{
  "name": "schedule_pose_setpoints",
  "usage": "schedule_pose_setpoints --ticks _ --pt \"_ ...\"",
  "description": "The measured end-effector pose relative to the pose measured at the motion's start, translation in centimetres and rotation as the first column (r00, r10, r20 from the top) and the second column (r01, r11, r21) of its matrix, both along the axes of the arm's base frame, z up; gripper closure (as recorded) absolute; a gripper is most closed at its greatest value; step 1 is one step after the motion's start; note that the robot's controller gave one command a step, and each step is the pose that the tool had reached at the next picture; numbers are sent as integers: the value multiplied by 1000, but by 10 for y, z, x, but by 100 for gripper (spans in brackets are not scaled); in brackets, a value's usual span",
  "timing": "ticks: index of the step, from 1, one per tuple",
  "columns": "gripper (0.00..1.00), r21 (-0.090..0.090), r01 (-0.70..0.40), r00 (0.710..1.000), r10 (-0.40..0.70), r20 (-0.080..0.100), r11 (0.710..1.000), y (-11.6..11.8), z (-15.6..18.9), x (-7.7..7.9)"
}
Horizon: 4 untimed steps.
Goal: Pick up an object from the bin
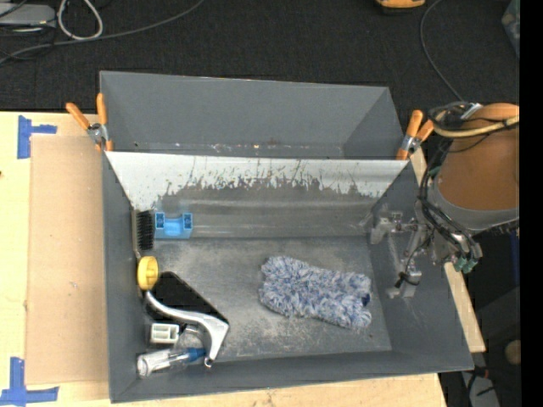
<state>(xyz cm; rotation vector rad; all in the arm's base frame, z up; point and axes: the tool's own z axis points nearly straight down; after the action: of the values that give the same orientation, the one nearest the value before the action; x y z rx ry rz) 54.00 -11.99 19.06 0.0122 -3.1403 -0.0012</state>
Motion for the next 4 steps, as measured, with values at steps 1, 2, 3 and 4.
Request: schedule_pose_setpoints --ticks 1,2,3,4 --pt "0 0 -36 999 36 1 999 37 -15 -52" --pt "0 1 -1 1000 1 -2 1000 55 -26 -83" --pt "0 0 233 973 -233 0 973 53 -54 -40" --pt "0 0 263 965 -263 0 965 45 -64 -34"
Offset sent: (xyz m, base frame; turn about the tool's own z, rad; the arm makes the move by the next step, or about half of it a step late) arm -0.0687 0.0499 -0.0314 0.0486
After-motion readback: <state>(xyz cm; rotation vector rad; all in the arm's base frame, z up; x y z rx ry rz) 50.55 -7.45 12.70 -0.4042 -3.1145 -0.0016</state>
